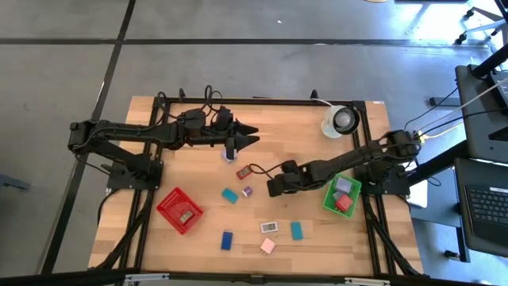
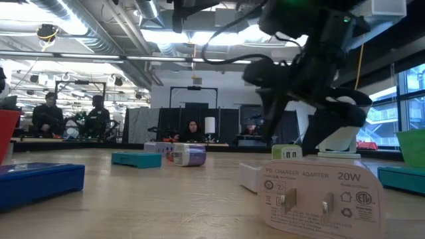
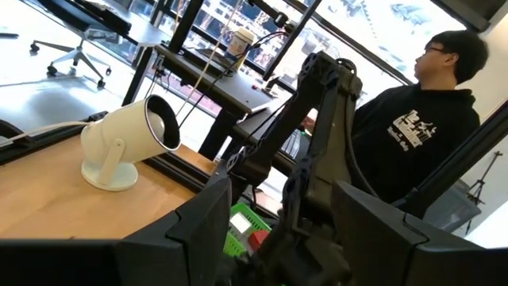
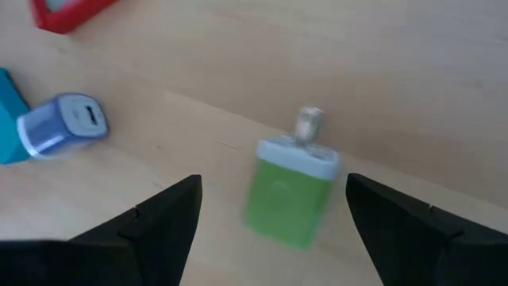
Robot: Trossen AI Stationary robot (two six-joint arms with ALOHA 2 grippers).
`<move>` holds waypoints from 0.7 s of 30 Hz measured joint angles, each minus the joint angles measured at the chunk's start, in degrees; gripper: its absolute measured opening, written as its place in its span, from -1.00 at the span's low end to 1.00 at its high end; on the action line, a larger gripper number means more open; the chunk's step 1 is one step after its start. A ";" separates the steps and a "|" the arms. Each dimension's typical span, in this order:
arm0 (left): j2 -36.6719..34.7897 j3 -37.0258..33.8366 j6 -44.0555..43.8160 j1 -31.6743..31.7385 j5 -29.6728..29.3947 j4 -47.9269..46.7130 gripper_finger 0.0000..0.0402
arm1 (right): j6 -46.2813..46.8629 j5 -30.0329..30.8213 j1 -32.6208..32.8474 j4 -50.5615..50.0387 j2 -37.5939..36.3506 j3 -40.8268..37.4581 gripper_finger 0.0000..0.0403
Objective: Pick & Place Office items
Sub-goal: Put the green power adapter into the green bin
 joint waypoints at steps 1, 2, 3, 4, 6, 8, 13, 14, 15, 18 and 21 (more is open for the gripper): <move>0.00 0.00 0.00 0.00 0.01 -0.04 0.06 | -0.39 0.75 0.00 0.08 0.93 0.92 0.57; 0.00 0.00 0.02 0.00 0.02 -0.06 0.06 | -1.21 1.58 0.06 0.08 1.89 1.83 0.56; 0.00 0.00 0.02 0.00 0.04 -0.19 0.06 | -2.09 2.34 0.04 0.08 2.97 2.73 0.56; 0.00 0.00 0.00 0.00 0.04 -0.48 0.06 | -3.25 2.91 0.04 0.06 4.21 3.65 0.55; 0.00 0.00 0.02 0.00 0.04 -1.06 0.06 | -4.44 2.72 0.04 -0.91 6.59 5.41 0.50; 0.00 0.02 0.02 0.00 0.04 -1.87 0.06 | -4.87 2.02 0.04 -2.93 8.81 7.44 0.43; 0.00 0.02 0.02 0.00 0.07 -5.53 0.06 | -9.79 1.74 0.17 -11.31 13.22 13.03 0.20; 0.00 0.02 0.12 0.00 0.05 -6.08 0.06 | -11.16 2.03 0.20 -12.94 13.87 14.12 0.15; 0.00 0.02 0.86 0.02 0.03 -6.60 0.06 | -12.41 2.23 0.20 -14.29 14.29 15.02 0.09; 0.00 0.02 4.12 0.06 -0.62 -7.42 0.06 | -15.14 2.19 0.17 -16.47 14.73 16.85 -0.10; 0.00 0.02 6.70 0.07 -0.99 -7.66 0.06 | -16.61 1.82 -0.18 -16.87 14.95 18.02 -0.28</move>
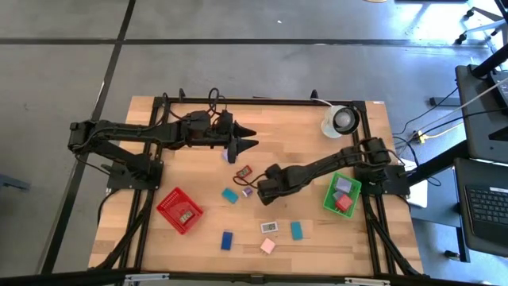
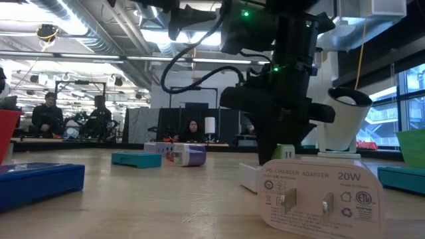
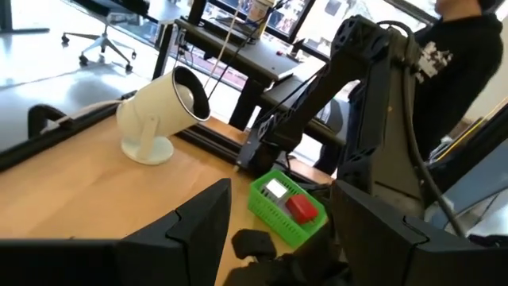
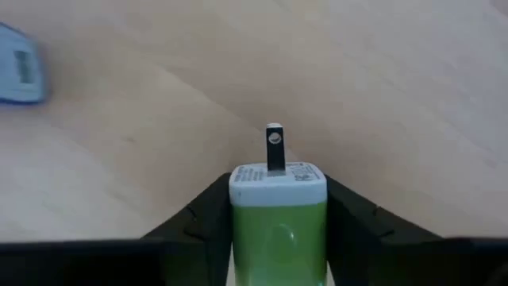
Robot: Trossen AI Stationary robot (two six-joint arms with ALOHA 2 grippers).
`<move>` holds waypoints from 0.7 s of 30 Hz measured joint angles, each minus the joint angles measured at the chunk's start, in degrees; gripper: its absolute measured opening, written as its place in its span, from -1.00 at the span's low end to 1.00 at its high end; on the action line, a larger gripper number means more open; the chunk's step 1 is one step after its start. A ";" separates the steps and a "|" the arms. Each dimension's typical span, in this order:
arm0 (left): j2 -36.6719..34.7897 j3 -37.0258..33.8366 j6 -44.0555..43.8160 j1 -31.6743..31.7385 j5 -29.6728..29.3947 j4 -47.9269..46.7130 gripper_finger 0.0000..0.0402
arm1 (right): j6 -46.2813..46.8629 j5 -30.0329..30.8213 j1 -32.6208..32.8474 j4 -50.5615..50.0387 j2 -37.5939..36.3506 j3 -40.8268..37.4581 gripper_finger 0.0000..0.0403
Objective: Pick & Place Office items
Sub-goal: Put the green power adapter into the green bin
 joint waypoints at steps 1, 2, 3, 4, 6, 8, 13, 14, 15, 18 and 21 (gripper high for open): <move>0.00 0.00 0.58 -0.02 -0.27 0.06 0.06 | -0.18 -0.25 -0.16 0.39 0.04 0.45 -0.27; 0.00 0.00 0.95 -0.02 -0.56 0.12 0.06 | -0.30 -0.22 -0.27 0.64 0.04 0.85 -0.27; 0.00 0.00 1.23 0.00 -0.90 0.08 0.06 | -0.30 -0.20 -0.47 0.61 0.02 1.20 -0.27; 0.00 0.00 1.28 0.00 -0.93 0.08 0.06 | -0.26 -0.11 -0.65 0.55 0.03 1.61 -0.27; 0.00 0.00 1.28 0.00 -0.87 0.08 0.06 | -0.40 0.12 -1.13 0.43 0.03 2.70 -0.27; 0.00 0.00 1.28 0.00 -0.45 0.01 0.06 | -2.14 0.78 -1.69 0.60 0.02 4.25 -0.27; 0.00 0.00 1.30 -0.02 0.84 -0.03 0.06 | -8.92 4.00 -3.95 0.55 -0.04 8.60 -0.18; 0.00 0.00 1.30 -0.02 0.82 -0.01 0.06 | -10.18 4.83 -4.36 0.42 -0.11 9.45 -0.19; 0.00 0.00 1.30 0.00 0.69 -0.01 0.06 | -11.36 5.54 -4.73 0.32 -0.37 10.08 -0.20; -0.50 0.00 1.30 0.69 0.18 -0.14 0.06 | -14.67 7.40 -5.51 0.08 -2.04 11.16 -0.26; -2.08 0.00 1.30 2.34 -0.06 0.09 0.06 | -17.95 9.26 -5.72 -0.58 -5.38 11.21 -0.27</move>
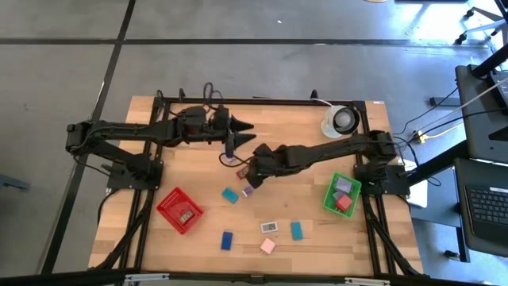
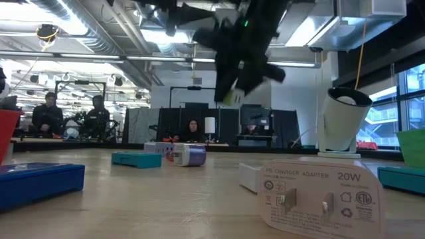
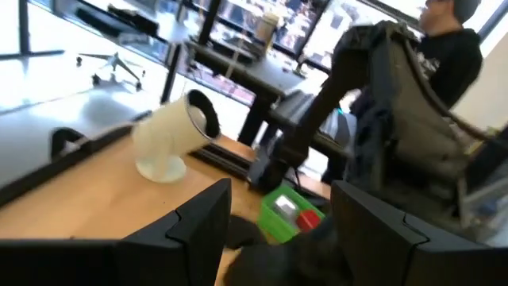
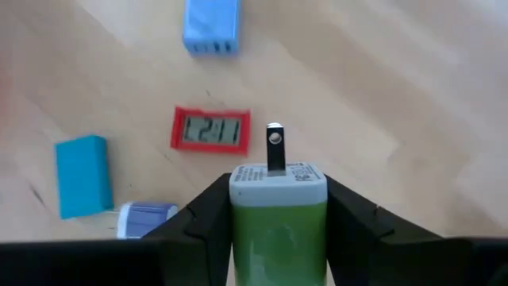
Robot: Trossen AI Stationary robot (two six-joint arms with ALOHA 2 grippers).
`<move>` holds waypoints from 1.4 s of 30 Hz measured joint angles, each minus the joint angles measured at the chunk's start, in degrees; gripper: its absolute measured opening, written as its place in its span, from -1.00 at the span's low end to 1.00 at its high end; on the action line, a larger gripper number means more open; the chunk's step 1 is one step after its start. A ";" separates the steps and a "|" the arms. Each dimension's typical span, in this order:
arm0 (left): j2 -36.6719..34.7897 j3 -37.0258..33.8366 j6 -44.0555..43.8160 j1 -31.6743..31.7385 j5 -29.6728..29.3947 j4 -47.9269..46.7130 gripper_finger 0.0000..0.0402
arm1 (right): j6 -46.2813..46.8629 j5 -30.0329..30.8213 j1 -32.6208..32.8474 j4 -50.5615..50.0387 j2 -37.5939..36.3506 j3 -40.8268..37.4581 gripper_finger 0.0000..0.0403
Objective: Pick & Place Office items
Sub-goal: Put the green power adapter into the green bin
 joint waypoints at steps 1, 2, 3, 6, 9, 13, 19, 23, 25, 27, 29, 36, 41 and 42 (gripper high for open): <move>-0.65 0.00 0.00 0.74 0.02 -0.18 0.06 | -0.98 1.13 0.02 -0.33 -1.34 0.00 -0.26; -1.33 0.00 0.00 1.44 0.01 -0.14 0.06 | -1.96 2.55 0.08 -0.24 -2.71 0.03 -0.25; -2.04 0.00 0.00 2.09 0.00 -0.14 0.06 | -2.90 3.87 0.24 -0.30 -4.20 0.04 -0.24; -4.23 0.00 0.01 4.20 -0.57 -0.15 0.06 | -4.71 8.51 0.76 -0.23 -8.56 0.04 -0.21; -5.79 0.00 0.02 5.90 -0.83 -0.22 0.06 | -4.90 13.53 1.41 0.04 -12.86 0.07 -0.21; -6.38 0.00 0.00 7.26 -0.85 -1.37 0.06 | -6.51 22.38 2.97 1.79 -17.88 0.07 -0.22; -5.28 0.00 0.00 7.56 -0.83 -3.39 0.06 | -18.19 31.22 6.35 11.86 -22.67 0.11 -0.22; -4.21 0.00 -0.45 7.14 -0.83 -3.55 0.06 | -28.03 31.50 7.82 19.61 -23.19 0.11 -0.21; -3.83 0.00 -0.50 6.81 -0.83 -3.55 0.06 | -32.99 30.48 8.13 23.34 -23.19 0.11 -0.21; -3.51 0.00 -0.50 6.30 -0.83 -3.64 0.06 | -36.41 29.23 8.42 25.83 -23.19 0.11 -0.21; -3.43 0.00 -0.50 5.84 -0.83 -3.65 0.06 | -37.71 29.09 8.69 26.55 -23.19 0.11 -0.21; -3.43 0.00 -0.50 4.30 -0.81 -3.78 0.06 | -27.93 24.24 8.74 14.14 -23.19 0.11 -0.21; -3.43 0.00 -0.63 2.95 -0.81 -7.45 0.06 | -3.98 13.58 8.82 -10.42 -23.03 0.09 -0.21; -3.43 0.00 -0.66 2.71 -0.81 -8.22 0.06 | 0.98 12.30 9.07 -15.49 -22.82 0.09 -0.21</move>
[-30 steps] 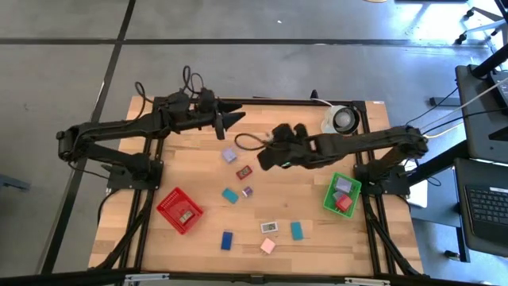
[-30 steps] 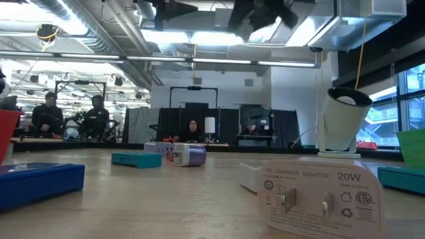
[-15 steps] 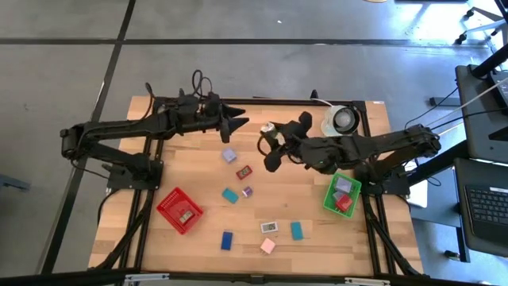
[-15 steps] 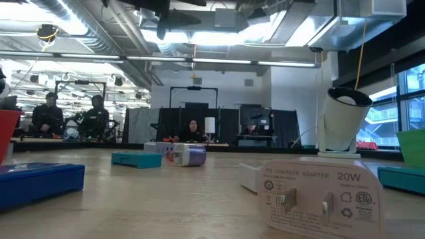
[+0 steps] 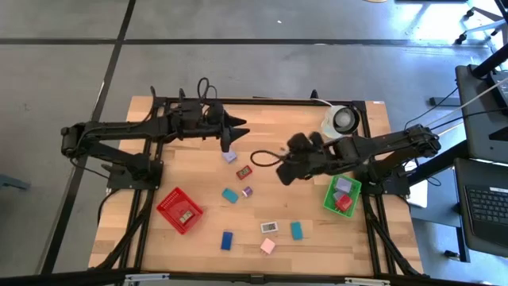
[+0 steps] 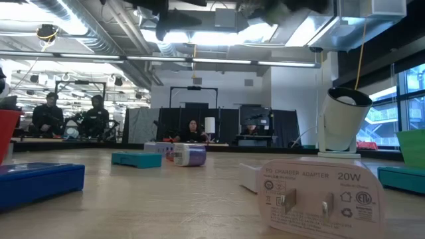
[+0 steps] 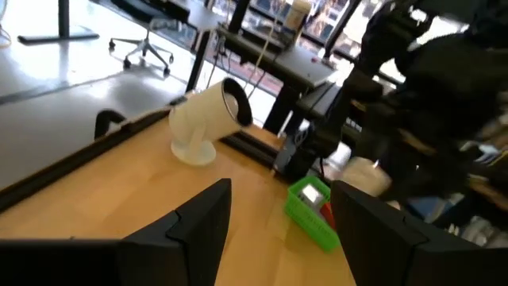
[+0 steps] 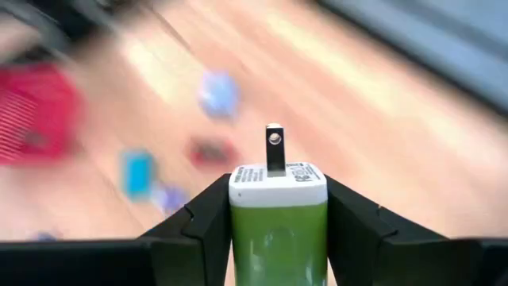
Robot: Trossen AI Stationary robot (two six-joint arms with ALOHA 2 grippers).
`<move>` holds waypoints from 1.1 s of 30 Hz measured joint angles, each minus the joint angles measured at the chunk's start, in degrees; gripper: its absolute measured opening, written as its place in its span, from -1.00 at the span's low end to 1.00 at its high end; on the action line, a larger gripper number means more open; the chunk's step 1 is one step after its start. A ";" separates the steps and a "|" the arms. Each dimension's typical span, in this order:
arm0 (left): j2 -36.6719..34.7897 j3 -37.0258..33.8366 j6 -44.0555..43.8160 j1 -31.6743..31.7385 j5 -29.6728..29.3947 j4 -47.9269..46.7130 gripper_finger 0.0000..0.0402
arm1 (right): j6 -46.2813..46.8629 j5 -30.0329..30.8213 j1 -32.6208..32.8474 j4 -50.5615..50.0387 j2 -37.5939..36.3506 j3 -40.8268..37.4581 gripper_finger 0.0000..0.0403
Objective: Pick & Place Office items
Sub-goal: Put the green power adapter into the green bin
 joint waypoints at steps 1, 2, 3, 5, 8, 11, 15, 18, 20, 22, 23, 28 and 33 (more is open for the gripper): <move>0.00 0.00 0.02 -0.27 0.00 -0.73 0.06 | 4.53 -1.15 0.39 -4.87 0.16 -0.04 -0.21; 0.00 0.00 0.02 -0.46 0.00 -1.31 0.06 | 8.44 -2.25 0.95 -9.31 0.22 -0.22 -0.21; 0.00 0.00 0.00 -0.67 0.01 -1.76 0.06 | 11.69 -3.60 1.60 -12.49 0.17 -0.70 -0.21; 0.00 0.00 0.00 -1.03 0.00 -2.28 0.06 | 17.17 -7.41 3.25 -16.15 0.01 -2.65 -0.21; 0.00 0.00 0.00 -1.62 0.21 -2.26 0.06 | 24.88 -13.80 6.28 -18.70 -0.13 -7.26 -0.21; 0.00 0.00 0.00 -2.40 0.41 -2.28 0.06 | 31.17 -20.91 9.14 -17.05 -0.04 -13.61 -0.21; 0.00 0.00 0.04 -3.28 0.44 -2.28 0.06 | 40.58 -27.49 11.54 -15.14 -0.06 -20.53 -0.21; -0.02 0.00 0.09 -3.33 0.31 -2.28 0.06 | 47.32 -29.78 12.80 -14.77 -0.08 -23.56 -0.21; -0.02 0.00 0.12 -3.33 0.09 -2.26 0.06 | 51.25 -30.26 13.55 -14.38 -0.06 -25.12 -0.21; -0.02 0.00 0.15 -3.33 0.05 -2.27 0.06 | 54.21 -30.65 14.21 -14.36 -0.06 -26.20 -0.21; -0.02 0.00 0.16 -3.33 0.03 -2.26 0.06 | 55.59 -30.81 14.43 -14.26 -0.06 -26.73 -0.21; -0.02 0.00 0.15 -3.33 0.00 -2.26 0.06 | 63.25 -30.84 15.29 -13.70 -0.06 -29.10 -0.21; -0.02 0.00 0.15 -3.33 0.00 -2.26 0.06 | 67.20 -30.82 15.39 -13.72 -0.06 -30.88 -0.21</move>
